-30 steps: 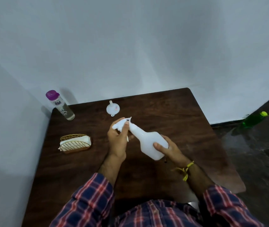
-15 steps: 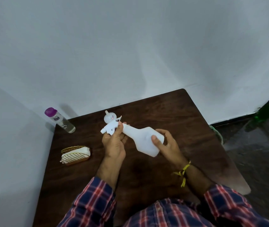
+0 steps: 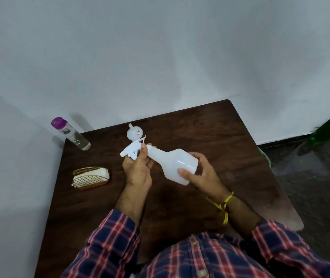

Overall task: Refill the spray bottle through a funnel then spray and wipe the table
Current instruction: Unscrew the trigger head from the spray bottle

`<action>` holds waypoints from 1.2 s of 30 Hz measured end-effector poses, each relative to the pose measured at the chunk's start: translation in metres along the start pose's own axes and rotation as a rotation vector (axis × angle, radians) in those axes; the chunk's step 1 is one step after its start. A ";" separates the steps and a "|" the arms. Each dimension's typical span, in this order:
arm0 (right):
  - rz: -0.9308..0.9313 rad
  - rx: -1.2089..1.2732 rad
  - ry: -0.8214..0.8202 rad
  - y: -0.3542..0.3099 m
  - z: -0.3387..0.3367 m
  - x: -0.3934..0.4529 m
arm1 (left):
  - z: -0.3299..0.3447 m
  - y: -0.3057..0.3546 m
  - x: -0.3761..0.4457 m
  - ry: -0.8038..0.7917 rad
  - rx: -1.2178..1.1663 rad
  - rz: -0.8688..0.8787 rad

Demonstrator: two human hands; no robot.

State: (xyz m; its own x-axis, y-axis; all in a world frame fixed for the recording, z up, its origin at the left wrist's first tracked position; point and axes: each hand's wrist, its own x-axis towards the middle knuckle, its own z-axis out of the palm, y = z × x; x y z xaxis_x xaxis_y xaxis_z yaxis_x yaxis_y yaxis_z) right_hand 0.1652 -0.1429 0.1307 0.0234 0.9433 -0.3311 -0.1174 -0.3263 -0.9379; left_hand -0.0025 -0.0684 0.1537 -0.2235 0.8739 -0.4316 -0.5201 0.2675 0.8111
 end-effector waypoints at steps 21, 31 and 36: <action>-0.059 -0.249 -0.030 0.016 0.037 -0.005 | -0.042 0.023 0.002 0.101 -0.017 0.002; -0.271 -0.626 0.035 0.019 0.052 -0.010 | -0.049 0.020 0.002 0.109 0.078 0.045; -0.621 -0.976 0.271 0.026 0.048 -0.010 | -0.043 0.019 -0.005 0.189 0.080 0.135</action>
State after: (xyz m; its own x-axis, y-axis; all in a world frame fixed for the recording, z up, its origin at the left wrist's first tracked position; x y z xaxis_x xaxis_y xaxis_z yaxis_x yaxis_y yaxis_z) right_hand 0.1142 -0.1577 0.1145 0.0324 0.9511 0.3071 0.7917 0.1631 -0.5888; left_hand -0.0471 -0.0847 0.1545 -0.4408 0.8143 -0.3776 -0.4100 0.1916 0.8918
